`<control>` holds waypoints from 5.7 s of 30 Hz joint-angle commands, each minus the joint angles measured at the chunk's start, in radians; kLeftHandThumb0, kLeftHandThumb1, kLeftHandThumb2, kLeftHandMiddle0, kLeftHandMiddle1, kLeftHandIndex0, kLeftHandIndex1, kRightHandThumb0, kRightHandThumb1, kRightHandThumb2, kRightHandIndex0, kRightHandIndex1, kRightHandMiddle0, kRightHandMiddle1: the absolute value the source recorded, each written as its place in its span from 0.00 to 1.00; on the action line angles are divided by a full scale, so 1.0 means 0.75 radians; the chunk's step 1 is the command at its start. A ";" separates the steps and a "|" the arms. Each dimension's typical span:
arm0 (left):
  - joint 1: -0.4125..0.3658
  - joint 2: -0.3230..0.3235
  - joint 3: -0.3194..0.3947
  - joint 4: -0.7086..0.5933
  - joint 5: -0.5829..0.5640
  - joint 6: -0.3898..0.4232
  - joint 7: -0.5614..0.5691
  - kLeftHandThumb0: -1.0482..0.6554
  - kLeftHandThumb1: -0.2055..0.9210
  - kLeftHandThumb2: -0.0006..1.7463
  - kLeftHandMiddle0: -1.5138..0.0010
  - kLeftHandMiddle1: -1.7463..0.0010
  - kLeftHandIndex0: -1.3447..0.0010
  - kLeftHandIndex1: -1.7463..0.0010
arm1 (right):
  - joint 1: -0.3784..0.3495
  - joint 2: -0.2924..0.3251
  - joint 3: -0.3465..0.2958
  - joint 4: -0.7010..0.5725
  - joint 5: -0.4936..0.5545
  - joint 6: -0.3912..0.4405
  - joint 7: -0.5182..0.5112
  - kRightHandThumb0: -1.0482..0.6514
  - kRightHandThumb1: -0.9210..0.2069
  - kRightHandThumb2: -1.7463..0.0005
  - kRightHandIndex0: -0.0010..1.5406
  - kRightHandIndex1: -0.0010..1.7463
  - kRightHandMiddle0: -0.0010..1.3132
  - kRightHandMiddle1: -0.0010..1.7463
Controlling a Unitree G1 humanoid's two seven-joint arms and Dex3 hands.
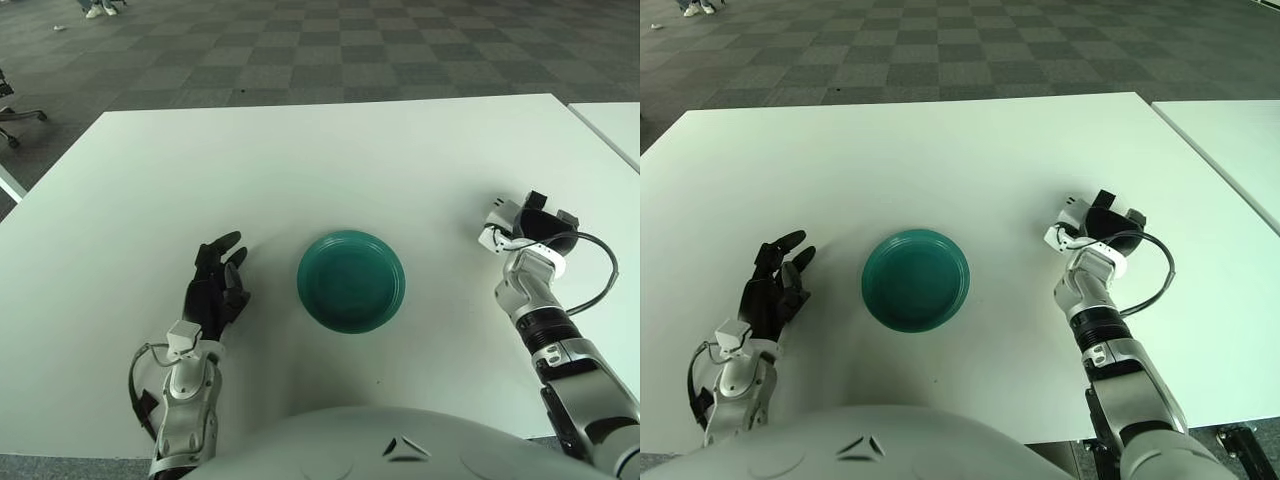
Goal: Put the charger into the plate.
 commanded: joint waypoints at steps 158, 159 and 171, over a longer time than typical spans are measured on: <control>-0.052 -0.115 -0.158 0.209 0.175 -0.130 0.098 0.18 1.00 0.51 0.81 0.69 0.87 0.37 | 0.409 0.025 0.473 -1.185 -0.356 -0.916 0.572 0.32 0.05 0.63 0.45 1.00 0.19 0.97; -0.053 -0.115 -0.160 0.210 0.178 -0.132 0.102 0.18 1.00 0.52 0.81 0.69 0.88 0.37 | 0.410 0.023 0.471 -1.187 -0.359 -0.917 0.579 0.26 0.03 0.62 0.44 1.00 0.19 0.94; -0.074 -0.141 -0.166 0.244 0.219 -0.151 0.171 0.19 1.00 0.52 0.80 0.80 0.89 0.39 | 0.434 -0.006 0.437 -1.219 -0.401 -0.954 0.545 0.02 0.00 0.49 0.18 0.43 0.01 0.49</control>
